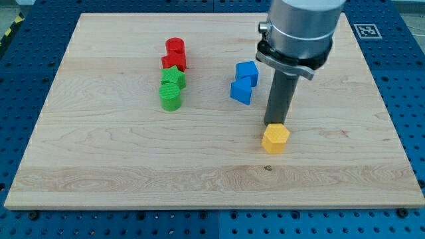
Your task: Push the yellow heart into the blue blocks
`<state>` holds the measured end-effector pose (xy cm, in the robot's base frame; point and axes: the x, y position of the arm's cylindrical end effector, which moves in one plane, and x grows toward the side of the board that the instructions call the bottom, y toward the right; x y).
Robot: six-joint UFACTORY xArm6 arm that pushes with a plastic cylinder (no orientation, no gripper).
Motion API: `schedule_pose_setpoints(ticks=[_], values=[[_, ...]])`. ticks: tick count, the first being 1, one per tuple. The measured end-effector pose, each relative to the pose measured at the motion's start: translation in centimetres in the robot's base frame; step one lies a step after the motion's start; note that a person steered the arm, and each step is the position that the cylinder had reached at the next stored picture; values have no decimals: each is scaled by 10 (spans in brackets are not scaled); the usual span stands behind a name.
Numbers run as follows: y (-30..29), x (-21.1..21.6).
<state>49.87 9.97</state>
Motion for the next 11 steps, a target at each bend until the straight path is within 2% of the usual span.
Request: schedule_pose_setpoints(ticks=[2, 5, 8, 10, 11], values=[[40, -1], [25, -45], [14, -41], [4, -64], [8, -50]])
